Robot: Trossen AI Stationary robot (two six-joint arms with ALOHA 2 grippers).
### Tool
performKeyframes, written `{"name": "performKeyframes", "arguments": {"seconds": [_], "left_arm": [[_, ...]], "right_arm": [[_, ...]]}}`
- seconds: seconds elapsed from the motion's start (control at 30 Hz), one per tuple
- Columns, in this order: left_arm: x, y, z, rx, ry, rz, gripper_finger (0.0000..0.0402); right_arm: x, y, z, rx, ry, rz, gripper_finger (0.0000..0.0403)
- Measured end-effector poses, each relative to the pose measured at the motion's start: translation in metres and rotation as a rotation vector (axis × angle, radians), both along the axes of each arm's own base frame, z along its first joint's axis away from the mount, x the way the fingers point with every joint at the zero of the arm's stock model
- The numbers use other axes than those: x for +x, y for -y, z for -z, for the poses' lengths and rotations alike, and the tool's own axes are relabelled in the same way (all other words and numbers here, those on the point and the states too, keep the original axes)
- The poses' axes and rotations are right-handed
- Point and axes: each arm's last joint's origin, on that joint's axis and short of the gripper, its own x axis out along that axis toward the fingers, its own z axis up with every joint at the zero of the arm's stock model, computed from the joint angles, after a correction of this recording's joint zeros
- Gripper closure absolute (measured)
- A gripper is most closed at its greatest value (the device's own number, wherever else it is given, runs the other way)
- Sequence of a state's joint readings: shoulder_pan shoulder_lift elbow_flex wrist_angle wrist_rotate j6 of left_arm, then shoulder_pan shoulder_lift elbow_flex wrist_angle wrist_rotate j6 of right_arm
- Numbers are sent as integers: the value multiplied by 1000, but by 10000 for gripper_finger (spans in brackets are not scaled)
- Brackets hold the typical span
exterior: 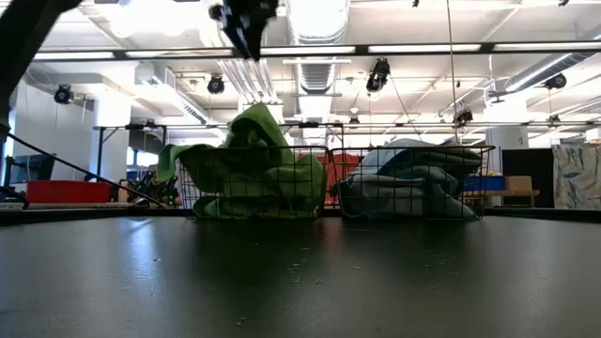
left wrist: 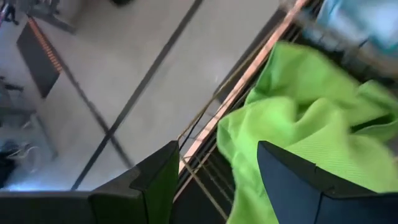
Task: Sort microfiber towel by color & place in baskets
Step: Put the green microfiber cloth into the left wire basket, then return to Home Position
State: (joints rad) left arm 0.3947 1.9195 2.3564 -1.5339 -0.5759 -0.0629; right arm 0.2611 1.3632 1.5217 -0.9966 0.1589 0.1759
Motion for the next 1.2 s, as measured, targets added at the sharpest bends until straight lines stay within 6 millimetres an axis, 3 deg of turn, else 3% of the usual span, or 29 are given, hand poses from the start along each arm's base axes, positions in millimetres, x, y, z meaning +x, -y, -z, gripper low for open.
{"name": "performKeyframes", "arguments": {"seconds": [0.3, 0.63, 0.9, 1.2], "left_arm": [[-43, 46, -63, 50, 318, 118, 201], [-82, 99, -91, 34, 456, 244, 201], [-83, 126, -80, 13, 424, 287, 201], [-87, 136, -23, 36, 279, 211, 201]], "right_arm": [[1, 0, -1, -1, 11, -2, 307], [1, 0, -1, 7, 10, 6, 307], [0, 0, 0, 12, 6, 14, 307], [0, 1, 3, 16, 3, 80, 307]]}}
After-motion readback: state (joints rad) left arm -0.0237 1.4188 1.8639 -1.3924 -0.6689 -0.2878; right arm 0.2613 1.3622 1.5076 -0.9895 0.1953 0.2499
